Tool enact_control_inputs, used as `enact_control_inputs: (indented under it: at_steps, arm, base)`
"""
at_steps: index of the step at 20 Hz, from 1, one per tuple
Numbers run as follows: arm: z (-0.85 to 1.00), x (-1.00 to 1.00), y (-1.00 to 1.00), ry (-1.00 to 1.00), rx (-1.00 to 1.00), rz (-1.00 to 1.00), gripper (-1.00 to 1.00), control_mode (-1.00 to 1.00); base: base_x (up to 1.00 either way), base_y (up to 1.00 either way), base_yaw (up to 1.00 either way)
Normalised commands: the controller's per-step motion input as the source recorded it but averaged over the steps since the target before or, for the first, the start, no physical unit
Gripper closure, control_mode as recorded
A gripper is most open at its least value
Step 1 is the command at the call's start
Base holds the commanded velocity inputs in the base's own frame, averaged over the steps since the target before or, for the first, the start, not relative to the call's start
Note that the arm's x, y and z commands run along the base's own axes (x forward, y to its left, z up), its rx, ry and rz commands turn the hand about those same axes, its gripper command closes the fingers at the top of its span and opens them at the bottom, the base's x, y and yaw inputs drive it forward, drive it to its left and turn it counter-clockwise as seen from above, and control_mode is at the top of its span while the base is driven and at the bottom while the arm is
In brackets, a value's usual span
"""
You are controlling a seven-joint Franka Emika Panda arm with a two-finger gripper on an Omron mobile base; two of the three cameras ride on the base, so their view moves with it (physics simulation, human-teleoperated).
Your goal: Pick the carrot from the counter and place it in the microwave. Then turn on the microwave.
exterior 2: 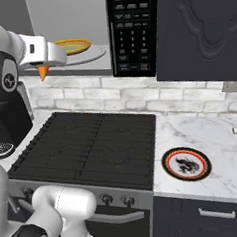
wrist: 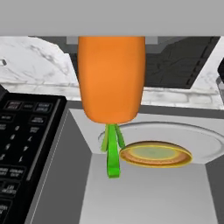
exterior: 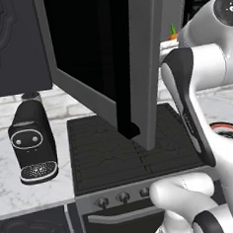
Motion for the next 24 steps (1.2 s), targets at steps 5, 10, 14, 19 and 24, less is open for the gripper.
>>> enact_control_inputs:
  at_steps: [5, 10, 14, 19, 24]
  arm:
    - [0.06, 0.06, 0.11, -0.12, 0.01, 0.04, 1.00, -1.00]
    - [0.07, 0.34, 0.03, -0.05, 0.07, 0.04, 1.00, -1.00]
    - [0.03, 0.40, 0.05, -0.03, 0.05, 0.03, 1.00, -1.00]
    - [0.00, 0.49, 0.11, -0.02, 0.02, 0.01, 1.00, -1.00]
    - [0.00, 0.50, 0.14, -0.01, 0.00, 0.00, 1.00, -1.00]
  base:
    - [0.00, 0.00, 0.00]
    - [0.00, 0.00, 0.00]
    - [0.00, 0.00, 0.00]
    - [0.00, 0.00, 0.00]
    - [0.00, 0.00, 0.00]
